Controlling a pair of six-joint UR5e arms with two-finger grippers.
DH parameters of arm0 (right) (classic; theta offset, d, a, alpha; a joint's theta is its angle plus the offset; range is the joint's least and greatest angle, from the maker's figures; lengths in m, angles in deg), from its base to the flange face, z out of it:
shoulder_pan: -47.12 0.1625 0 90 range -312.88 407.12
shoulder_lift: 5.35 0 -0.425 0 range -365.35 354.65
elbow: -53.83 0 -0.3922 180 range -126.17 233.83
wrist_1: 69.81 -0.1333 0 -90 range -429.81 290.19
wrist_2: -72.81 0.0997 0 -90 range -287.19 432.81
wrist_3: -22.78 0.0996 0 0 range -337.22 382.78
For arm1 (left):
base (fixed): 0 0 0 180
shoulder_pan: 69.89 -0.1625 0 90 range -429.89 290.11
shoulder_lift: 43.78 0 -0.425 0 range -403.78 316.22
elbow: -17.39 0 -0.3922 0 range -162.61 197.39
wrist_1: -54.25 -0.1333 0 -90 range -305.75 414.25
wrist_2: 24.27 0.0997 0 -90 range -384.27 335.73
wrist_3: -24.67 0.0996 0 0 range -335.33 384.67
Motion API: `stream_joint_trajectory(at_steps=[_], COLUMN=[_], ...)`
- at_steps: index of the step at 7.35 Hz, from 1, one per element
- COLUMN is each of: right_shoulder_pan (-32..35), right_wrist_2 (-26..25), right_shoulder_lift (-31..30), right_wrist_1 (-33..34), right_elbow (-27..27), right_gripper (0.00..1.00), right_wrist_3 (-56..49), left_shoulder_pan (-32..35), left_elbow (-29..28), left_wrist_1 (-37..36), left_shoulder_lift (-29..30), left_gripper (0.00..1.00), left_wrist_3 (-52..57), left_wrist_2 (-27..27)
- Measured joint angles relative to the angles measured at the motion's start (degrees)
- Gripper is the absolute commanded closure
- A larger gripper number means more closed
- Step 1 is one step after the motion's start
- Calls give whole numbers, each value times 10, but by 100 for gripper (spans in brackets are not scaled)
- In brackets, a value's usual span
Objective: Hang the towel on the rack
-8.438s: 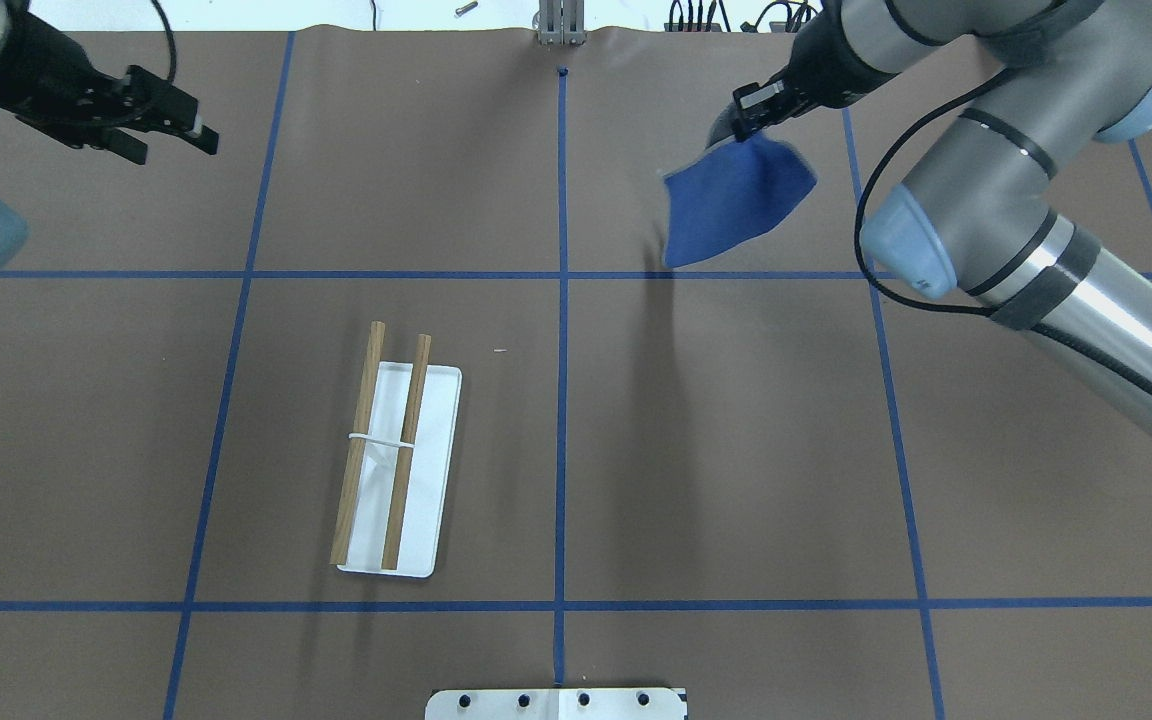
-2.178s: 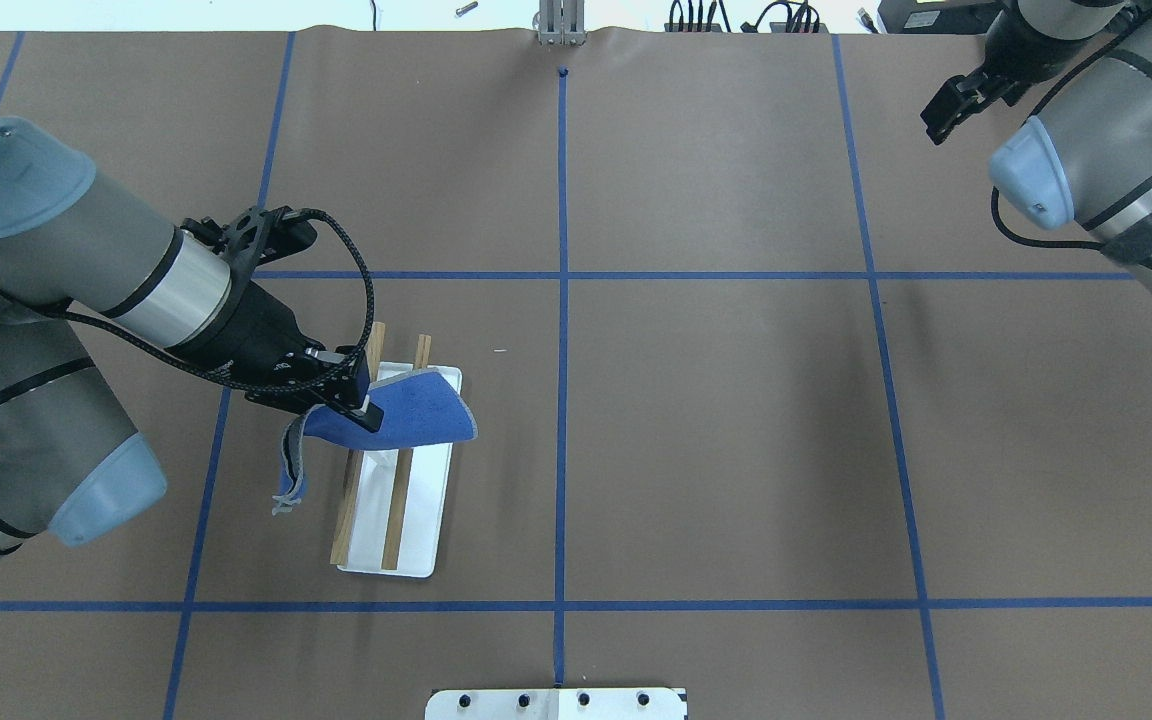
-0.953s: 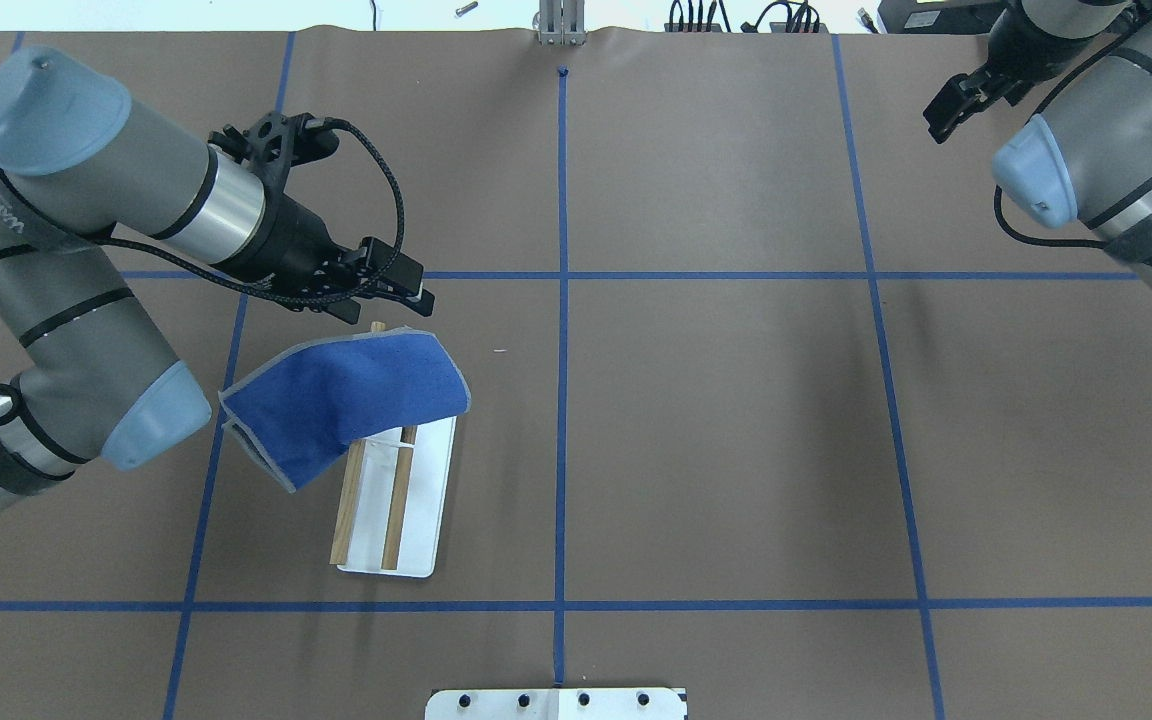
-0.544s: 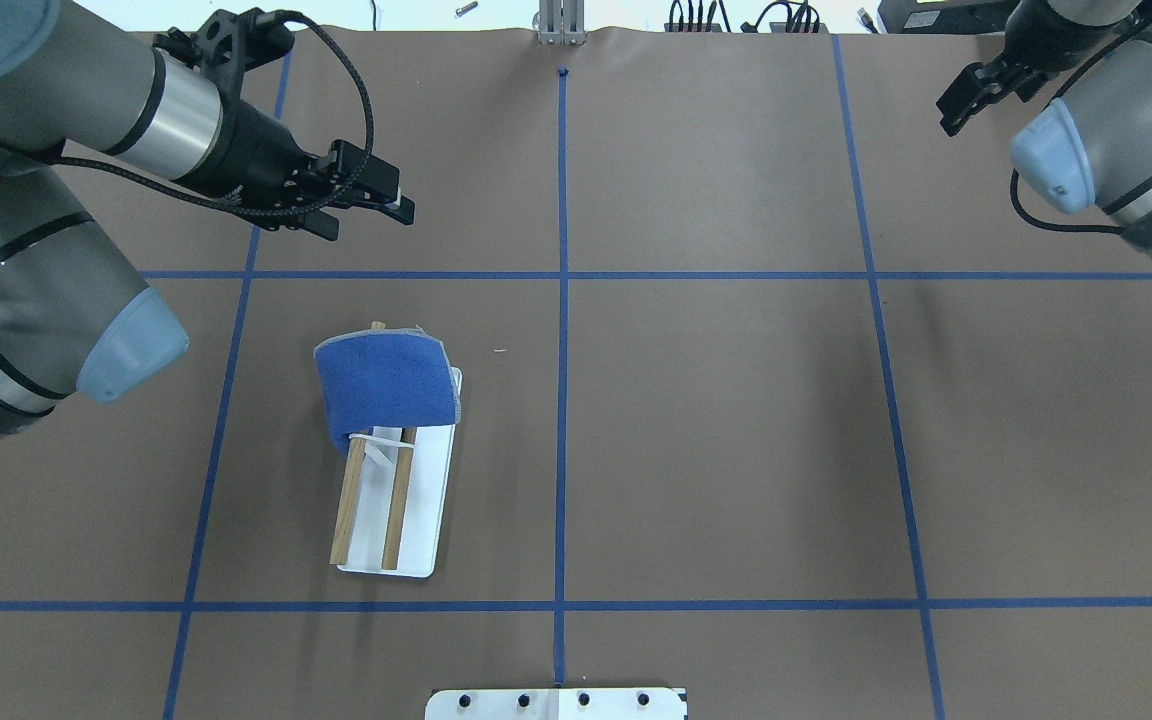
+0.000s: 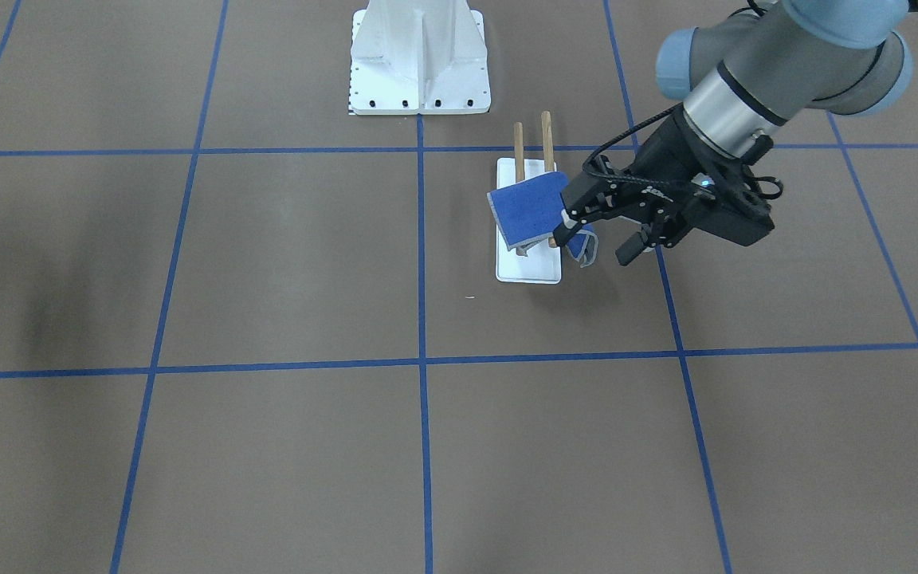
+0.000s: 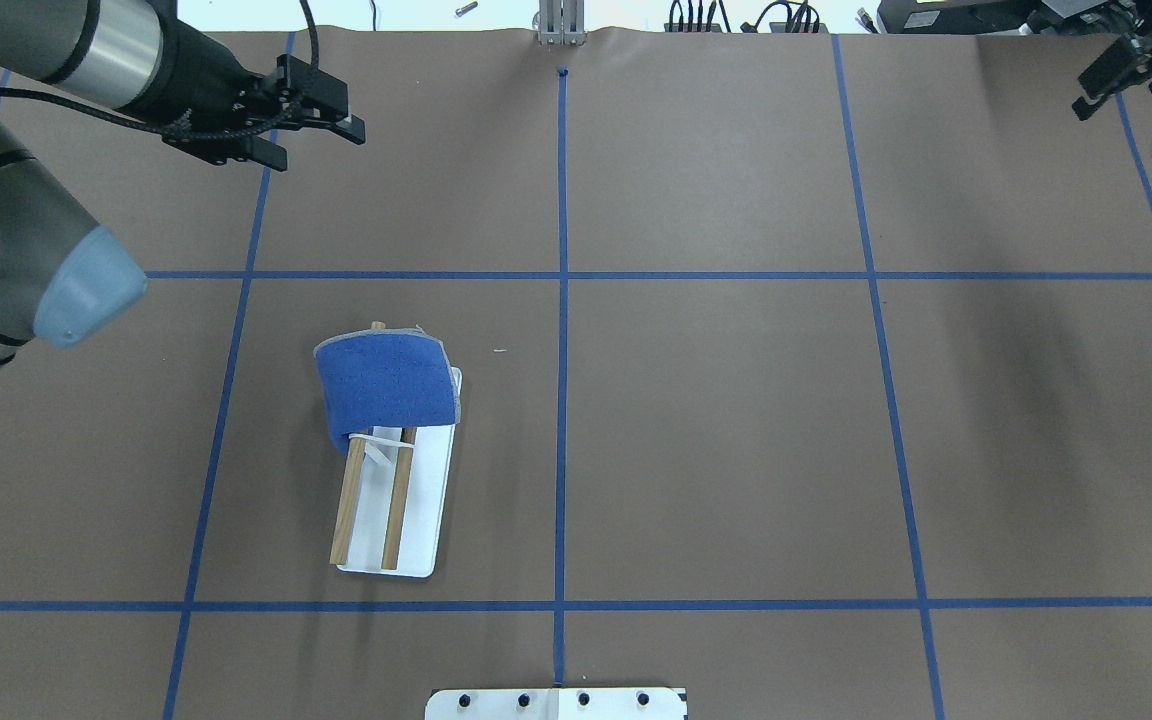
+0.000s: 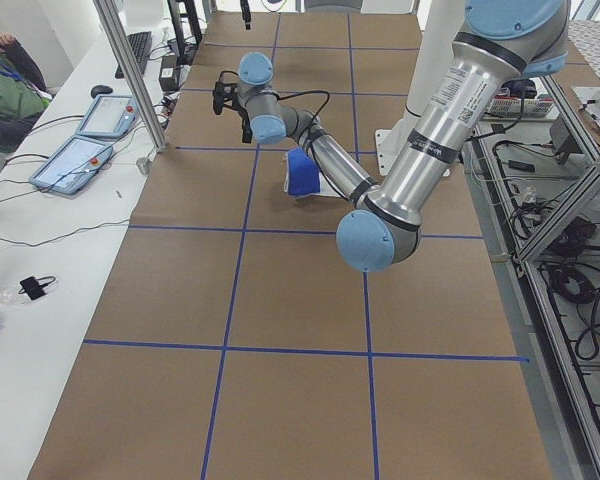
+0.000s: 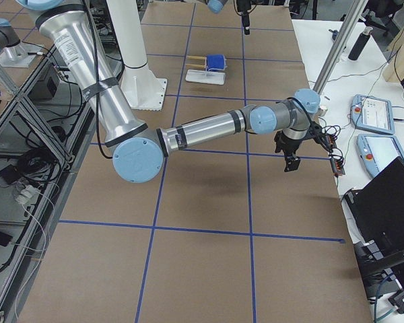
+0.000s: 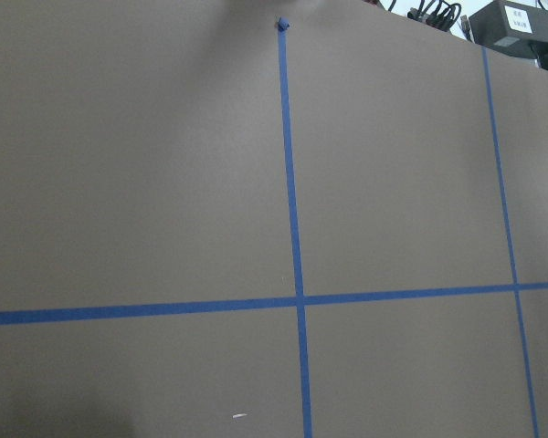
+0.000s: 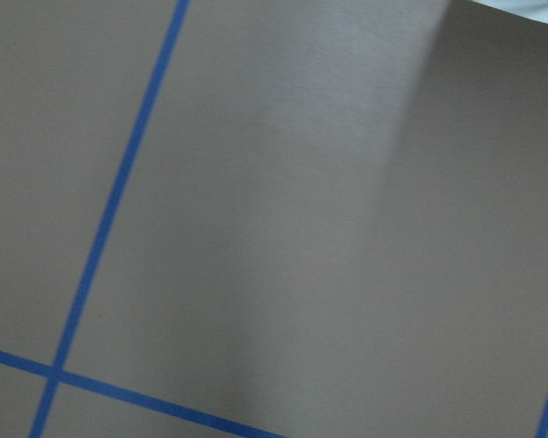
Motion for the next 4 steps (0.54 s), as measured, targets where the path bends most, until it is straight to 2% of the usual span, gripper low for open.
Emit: stream_joint_trajectory(at_steps=[4], right_shoulder_pan=[79], right_wrist_2=[-19], right_shoulder_lift=[-119], right_wrist_1=[-7], right_elbow=[13], right_gripper=[0], right_wrist_3=[-134], left_shoulder_pan=[103], left_elbow=[4], left_wrist_1=[-286], left_shoulder_lift=[-18], left_gripper=[1], left_wrist_3=[402], left_wrist_2=[2])
